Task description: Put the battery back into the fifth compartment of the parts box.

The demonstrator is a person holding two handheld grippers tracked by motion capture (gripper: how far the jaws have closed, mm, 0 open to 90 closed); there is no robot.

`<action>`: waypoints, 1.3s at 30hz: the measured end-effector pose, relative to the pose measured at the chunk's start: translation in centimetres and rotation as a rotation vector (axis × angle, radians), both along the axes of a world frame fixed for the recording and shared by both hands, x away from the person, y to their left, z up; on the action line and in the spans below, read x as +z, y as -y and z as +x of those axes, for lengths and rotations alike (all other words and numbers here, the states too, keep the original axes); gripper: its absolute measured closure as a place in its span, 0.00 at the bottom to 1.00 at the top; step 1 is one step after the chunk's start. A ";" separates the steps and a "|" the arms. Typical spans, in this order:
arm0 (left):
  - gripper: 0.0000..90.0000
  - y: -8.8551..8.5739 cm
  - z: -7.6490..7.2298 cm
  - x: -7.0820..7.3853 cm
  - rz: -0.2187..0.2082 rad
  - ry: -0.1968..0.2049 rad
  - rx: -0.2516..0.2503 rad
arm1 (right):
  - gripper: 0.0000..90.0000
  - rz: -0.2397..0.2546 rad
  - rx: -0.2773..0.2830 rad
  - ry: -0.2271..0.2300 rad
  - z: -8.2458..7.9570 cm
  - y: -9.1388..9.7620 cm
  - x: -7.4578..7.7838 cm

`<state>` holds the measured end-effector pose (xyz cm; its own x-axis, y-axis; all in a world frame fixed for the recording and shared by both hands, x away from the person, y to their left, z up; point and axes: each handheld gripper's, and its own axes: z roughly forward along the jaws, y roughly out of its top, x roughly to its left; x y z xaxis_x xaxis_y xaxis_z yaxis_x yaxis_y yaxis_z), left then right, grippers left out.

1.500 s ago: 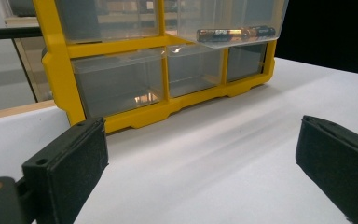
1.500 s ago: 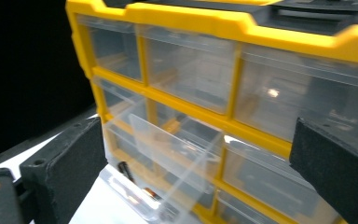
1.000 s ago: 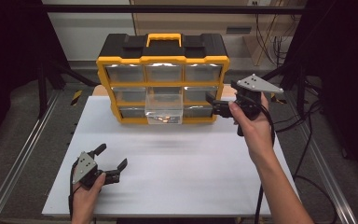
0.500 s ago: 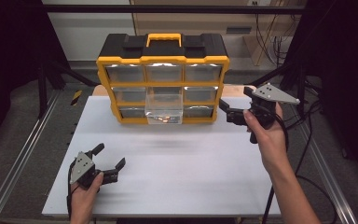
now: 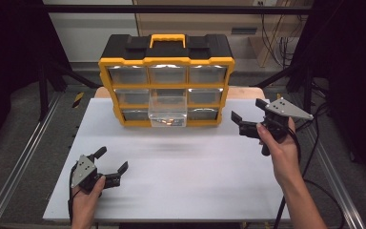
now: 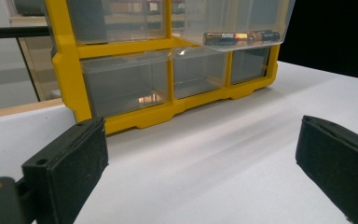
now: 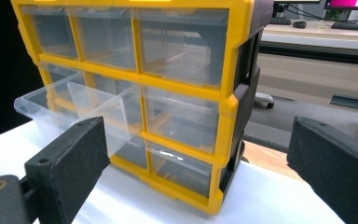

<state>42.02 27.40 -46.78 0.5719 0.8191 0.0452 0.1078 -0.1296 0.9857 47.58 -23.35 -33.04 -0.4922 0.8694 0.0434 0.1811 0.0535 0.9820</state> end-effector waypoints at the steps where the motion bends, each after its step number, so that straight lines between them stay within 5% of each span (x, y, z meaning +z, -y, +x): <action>1: 0.03 0.0 0.0 0.0 0.002 -0.001 -0.001 | 0.06 0.003 -0.003 0.000 -0.1 0.1 -0.2; 39: 0.02 -0.1 -0.7 0.4 0.006 -0.003 -0.017 | 0.08 -0.011 0.001 -0.001 -4.7 3.5 -7.1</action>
<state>41.35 27.45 -46.37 0.5856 0.8092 0.0480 0.1086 -0.1370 0.9846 42.86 -26.83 -40.16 -0.4930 0.8693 0.0346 0.1821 0.0642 0.9812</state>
